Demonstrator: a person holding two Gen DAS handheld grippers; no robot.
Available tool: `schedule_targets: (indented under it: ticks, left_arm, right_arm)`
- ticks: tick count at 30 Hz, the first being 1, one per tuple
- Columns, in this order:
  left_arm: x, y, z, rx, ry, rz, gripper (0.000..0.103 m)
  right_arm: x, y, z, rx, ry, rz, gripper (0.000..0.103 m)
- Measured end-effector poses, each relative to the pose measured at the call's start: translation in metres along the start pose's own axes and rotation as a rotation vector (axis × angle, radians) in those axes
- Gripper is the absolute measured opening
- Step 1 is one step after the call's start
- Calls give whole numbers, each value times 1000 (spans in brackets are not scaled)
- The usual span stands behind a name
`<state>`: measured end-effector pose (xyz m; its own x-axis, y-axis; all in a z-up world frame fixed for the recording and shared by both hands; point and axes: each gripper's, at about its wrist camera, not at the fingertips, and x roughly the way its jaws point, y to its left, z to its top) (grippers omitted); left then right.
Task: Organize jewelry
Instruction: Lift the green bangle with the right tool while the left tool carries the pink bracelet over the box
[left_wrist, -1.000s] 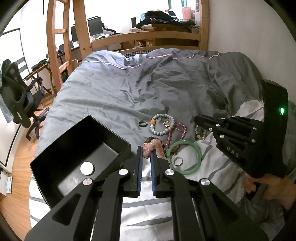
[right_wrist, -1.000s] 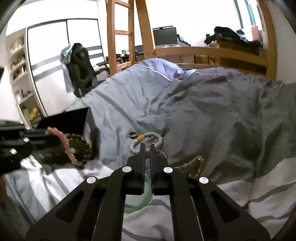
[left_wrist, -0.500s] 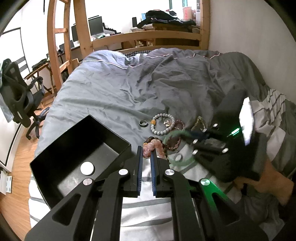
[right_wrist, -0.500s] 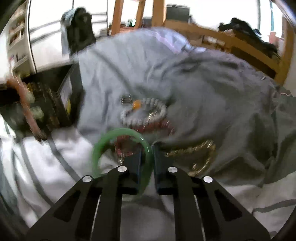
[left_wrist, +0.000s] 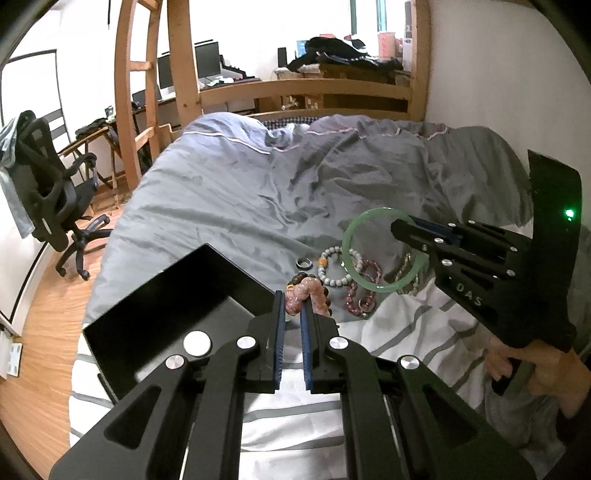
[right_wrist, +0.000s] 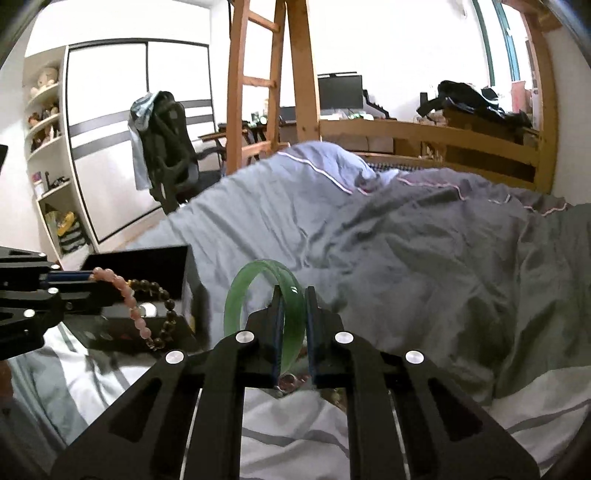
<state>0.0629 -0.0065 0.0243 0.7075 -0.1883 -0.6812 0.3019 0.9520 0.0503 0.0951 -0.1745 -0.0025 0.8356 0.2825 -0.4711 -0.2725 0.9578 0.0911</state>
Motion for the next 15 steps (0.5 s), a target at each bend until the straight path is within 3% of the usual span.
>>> schedule_targets:
  ticks: [15]
  left_arm:
    - [-32,50,2,-52,-54,97,8]
  right_arm:
    - [-11,35,20,-37,-71,51,12]
